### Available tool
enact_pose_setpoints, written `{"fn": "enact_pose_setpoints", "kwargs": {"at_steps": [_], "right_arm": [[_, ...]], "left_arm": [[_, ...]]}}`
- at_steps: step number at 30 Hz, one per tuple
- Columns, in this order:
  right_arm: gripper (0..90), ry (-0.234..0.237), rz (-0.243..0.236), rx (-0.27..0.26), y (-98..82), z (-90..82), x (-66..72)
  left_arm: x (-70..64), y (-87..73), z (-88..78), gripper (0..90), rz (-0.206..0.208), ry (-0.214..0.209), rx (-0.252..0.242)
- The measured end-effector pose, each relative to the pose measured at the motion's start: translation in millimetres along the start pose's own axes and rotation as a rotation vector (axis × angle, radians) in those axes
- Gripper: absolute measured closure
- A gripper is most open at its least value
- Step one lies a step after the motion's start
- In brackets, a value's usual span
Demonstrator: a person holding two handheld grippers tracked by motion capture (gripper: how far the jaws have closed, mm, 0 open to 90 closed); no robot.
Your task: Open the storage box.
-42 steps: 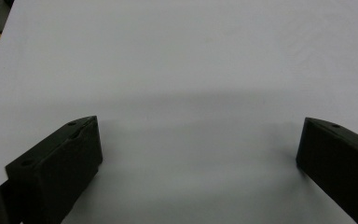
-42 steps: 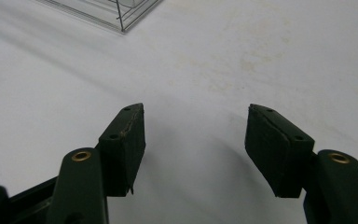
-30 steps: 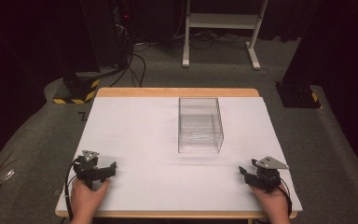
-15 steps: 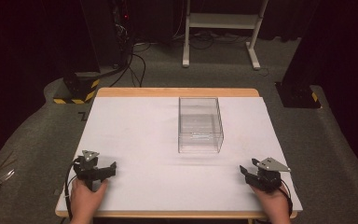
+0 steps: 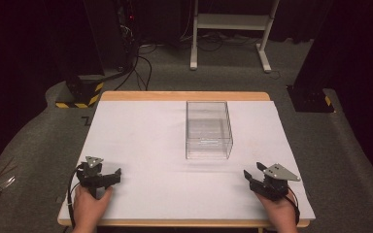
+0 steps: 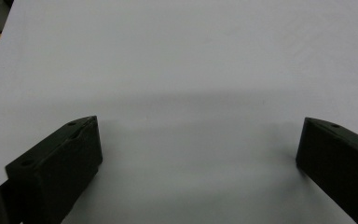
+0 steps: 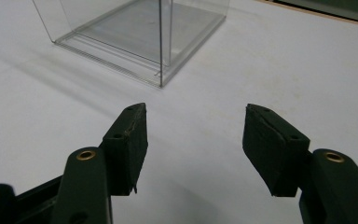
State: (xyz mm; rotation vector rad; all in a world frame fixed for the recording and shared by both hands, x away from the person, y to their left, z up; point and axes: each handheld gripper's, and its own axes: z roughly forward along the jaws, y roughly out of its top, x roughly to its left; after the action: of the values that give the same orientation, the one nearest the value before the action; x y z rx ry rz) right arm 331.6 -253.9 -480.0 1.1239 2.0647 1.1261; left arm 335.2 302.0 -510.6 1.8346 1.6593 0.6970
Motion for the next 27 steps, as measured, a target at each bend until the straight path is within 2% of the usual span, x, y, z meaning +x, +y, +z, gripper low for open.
{"fn": "enact_pose_setpoints", "kwargs": {"at_steps": [5,8,12,15,20,27], "right_arm": [[40.7,0.009,0.002,-0.001,6.0,3.2,10.9],[42.8,0.034,-0.009,-0.002,12.4,8.7,18.4],[42.2,0.052,0.007,-0.006,21.4,14.3,22.3],[42.2,0.032,-0.016,-0.022,30.6,14.8,28.3],[42.1,0.026,-0.001,-0.029,40.5,15.3,34.2],[41.8,0.009,0.015,0.003,47.0,23.7,33.8]], "left_arm": [[0.0,0.0,0.0,0.3,0.000,0.000,0.000],[0.0,0.1,0.0,0.3,0.000,-0.001,0.001],[0.0,0.1,0.0,0.3,0.000,0.000,0.001],[0.1,0.1,0.0,0.3,0.000,-0.001,0.001],[-0.1,-0.1,-0.1,0.3,0.000,0.000,-0.001],[-0.2,-0.1,-0.1,0.3,0.001,0.001,-0.001]]}}
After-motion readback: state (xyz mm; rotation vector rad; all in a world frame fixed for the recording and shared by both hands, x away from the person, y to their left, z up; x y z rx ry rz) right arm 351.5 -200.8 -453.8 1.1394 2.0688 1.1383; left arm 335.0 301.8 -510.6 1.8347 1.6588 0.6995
